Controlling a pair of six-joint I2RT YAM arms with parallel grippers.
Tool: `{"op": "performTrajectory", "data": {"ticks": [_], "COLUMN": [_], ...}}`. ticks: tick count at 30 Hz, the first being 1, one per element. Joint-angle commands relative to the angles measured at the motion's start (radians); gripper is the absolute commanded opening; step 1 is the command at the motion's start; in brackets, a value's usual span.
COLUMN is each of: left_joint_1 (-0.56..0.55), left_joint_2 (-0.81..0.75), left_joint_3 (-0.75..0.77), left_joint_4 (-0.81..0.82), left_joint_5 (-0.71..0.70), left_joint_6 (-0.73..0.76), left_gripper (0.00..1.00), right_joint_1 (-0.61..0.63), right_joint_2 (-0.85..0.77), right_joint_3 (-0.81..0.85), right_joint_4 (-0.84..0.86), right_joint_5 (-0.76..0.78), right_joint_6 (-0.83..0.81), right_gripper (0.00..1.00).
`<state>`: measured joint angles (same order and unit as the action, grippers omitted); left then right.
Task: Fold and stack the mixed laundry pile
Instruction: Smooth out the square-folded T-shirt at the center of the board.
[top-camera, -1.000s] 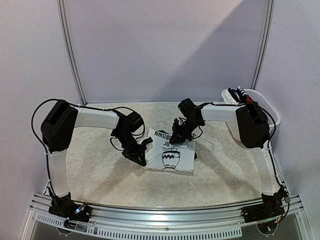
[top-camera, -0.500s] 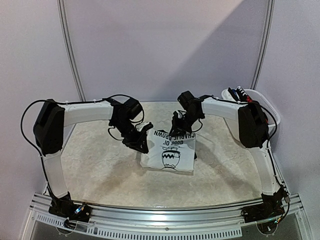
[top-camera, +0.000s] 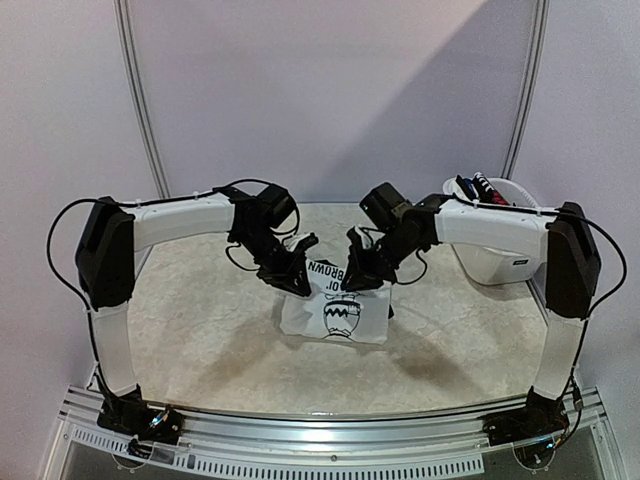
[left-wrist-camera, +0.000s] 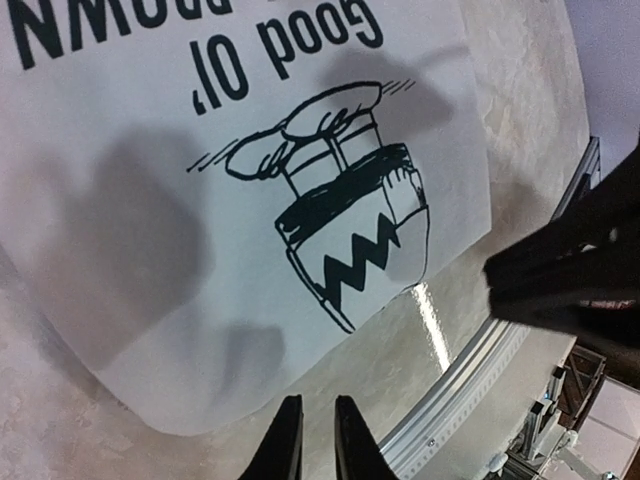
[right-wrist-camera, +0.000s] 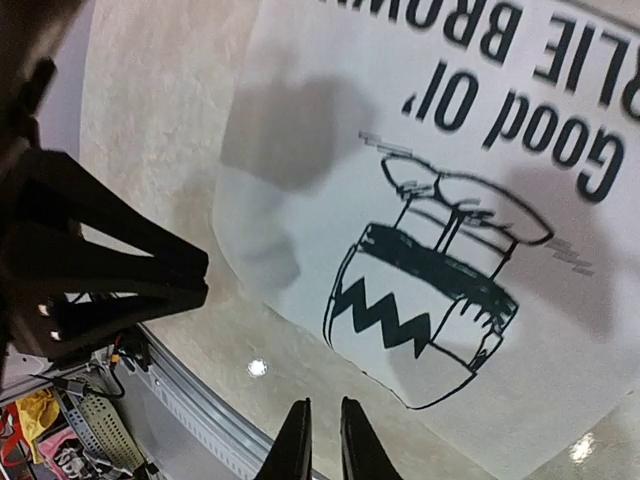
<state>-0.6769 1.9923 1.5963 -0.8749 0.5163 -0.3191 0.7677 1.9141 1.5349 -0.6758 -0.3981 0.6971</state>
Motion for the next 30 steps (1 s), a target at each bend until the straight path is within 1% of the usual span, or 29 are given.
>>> {"op": "performTrajectory", "data": {"ticks": [1,7,16,19,22,26,30], "left_joint_1": [-0.039,-0.081,-0.121,-0.127,-0.127,-0.124,-0.122], "left_joint_2": [0.070,0.148,0.194,0.194,0.190,0.154,0.126], "left_joint_3": [0.046,0.068,0.018,-0.003,-0.036,-0.079,-0.089], "left_joint_4": [-0.002,0.018,0.063,0.063,0.056,0.052,0.050], "left_joint_5": [0.011,0.011,-0.005,-0.050,-0.118,-0.210,-0.258], "left_joint_6": [-0.025,-0.037,-0.050,-0.041,-0.027,-0.014,-0.010], "left_gripper": [0.11,0.10,0.09,0.09,0.07,0.07,0.07], "right_joint_1": [0.050,0.056,0.054,0.050,0.046,0.045,0.044], "right_joint_2": [0.004,0.054,0.096,0.095,0.075,0.002,-0.063], "right_joint_3": [-0.080,-0.160,-0.333,-0.390,-0.425,-0.452,-0.476], "right_joint_4": [0.067,0.085,0.179,0.208,0.203,0.164,0.126], "right_joint_5": [0.035,0.072,0.068,0.066,0.073,0.090,0.109], "right_joint_6": [0.076,0.107,0.108,0.121,0.126,0.124,0.121], "right_gripper": [0.10,0.07,0.05,0.04,0.04,0.04,0.04]}}
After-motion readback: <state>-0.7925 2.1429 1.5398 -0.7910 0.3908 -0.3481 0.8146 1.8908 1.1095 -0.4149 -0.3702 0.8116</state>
